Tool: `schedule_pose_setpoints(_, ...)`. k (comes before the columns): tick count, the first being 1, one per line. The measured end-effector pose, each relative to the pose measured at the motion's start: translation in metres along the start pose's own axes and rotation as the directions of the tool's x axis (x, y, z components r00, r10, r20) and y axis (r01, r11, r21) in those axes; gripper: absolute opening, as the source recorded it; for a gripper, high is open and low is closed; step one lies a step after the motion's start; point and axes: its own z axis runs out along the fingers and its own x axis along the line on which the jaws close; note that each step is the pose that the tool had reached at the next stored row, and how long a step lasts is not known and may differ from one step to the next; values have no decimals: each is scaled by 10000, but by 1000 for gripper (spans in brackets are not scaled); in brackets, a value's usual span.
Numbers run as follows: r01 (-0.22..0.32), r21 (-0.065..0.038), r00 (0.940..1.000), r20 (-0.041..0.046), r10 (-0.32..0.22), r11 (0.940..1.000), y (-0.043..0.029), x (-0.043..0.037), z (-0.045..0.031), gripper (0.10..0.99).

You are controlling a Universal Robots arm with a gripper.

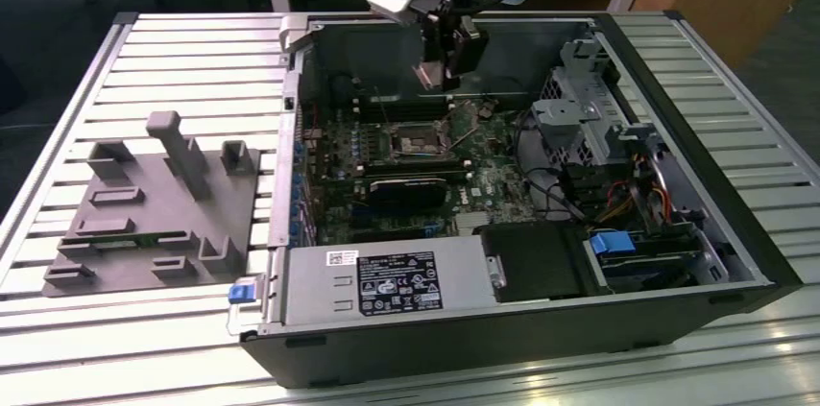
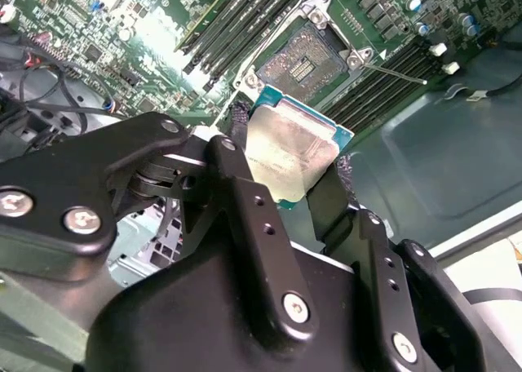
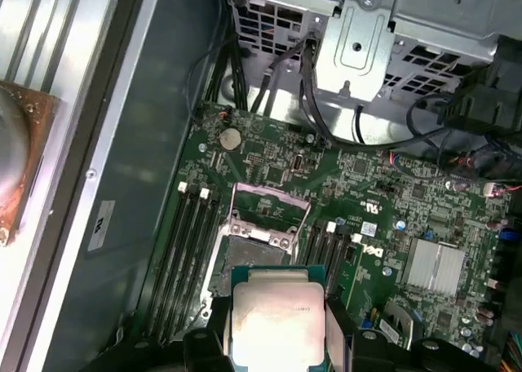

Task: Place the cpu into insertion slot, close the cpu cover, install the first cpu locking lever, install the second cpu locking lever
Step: 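Place the cpu into insertion slot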

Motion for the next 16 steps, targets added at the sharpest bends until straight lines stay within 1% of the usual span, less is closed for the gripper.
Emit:
schedule_pose_setpoints(2,-335,-8,9994,22,335,9994,-2,-1,31,541)
schedule_pose_setpoints(4,-675,-17,9977,44,675,9977,-4,-1,58,541)
schedule_pose_setpoints(6,-904,-24,9959,59,904,9959,-5,-1,79,541)
schedule_pose_setpoints(12,-1052,-30,9944,68,1052,9944,-8,-2,128,541)
schedule_pose_setpoints(16,-1052,-32,9944,87,1052,9944,-9,-2,135,541)
